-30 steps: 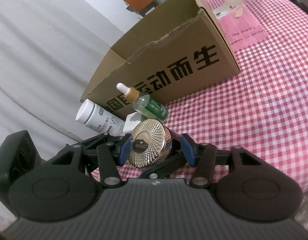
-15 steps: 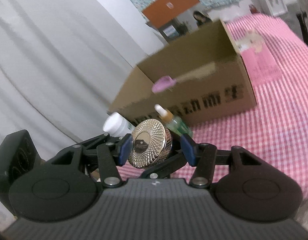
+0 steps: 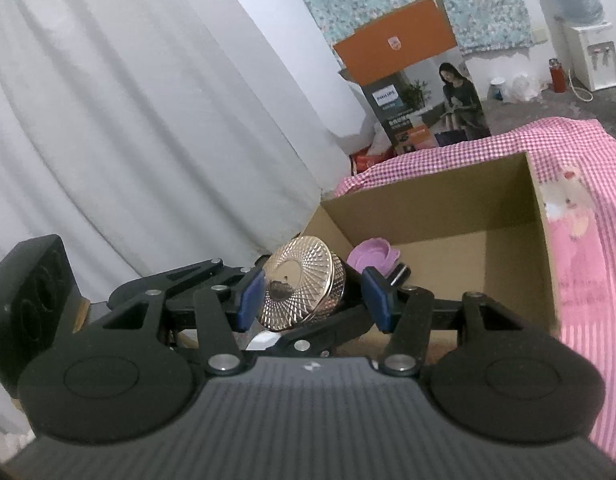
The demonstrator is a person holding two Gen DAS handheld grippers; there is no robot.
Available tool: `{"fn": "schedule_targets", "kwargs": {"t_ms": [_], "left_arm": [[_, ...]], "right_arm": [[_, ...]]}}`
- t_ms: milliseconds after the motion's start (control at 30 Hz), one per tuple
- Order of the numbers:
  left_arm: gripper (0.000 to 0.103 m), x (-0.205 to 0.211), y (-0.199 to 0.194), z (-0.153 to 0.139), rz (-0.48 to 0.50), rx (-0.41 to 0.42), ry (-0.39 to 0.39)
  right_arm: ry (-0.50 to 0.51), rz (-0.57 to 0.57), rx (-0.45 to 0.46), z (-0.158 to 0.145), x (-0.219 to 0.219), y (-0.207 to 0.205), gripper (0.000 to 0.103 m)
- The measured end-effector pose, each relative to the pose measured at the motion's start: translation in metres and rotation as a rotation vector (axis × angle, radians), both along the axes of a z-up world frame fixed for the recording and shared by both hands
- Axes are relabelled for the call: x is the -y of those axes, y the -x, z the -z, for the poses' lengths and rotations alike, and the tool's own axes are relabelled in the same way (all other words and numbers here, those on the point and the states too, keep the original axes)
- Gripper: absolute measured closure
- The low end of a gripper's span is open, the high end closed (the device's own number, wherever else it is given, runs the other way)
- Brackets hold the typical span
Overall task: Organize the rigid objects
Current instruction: 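Lift the gold-lidded jar with the right tool and carry it into the box, then lower the jar onto the box floor and open the right tool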
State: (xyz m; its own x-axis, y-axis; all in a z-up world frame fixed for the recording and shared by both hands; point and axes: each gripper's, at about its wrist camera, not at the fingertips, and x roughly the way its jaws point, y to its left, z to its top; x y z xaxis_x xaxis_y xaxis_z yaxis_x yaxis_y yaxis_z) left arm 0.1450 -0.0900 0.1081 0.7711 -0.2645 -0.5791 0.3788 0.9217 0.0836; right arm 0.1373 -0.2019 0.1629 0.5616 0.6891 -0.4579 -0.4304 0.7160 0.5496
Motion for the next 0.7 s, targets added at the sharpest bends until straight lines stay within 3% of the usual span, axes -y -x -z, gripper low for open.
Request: {"fn": "schedule_targets", "kwargs": {"t_ms": [167,433,700], "left_arm": [[0.046,-0.002,-0.065,0.009,-0.051,-0.094,-0.051],[0.046,-0.017,-0.160,0.045,-0.143,-0.301,-0.016],[0.046,-0.032,-0.211,0.084,-0.243,-0.452,0.022]], "right_arm": [[0.010,-0.022,-0.117,0.007,-0.008,-0.076,0.050],[0.045,-0.040,-0.299,0.047,-0.021,-0.180,0.050],[0.132,-0.074,-0.380,0.091,-0.048,-0.233,0.049]]}}
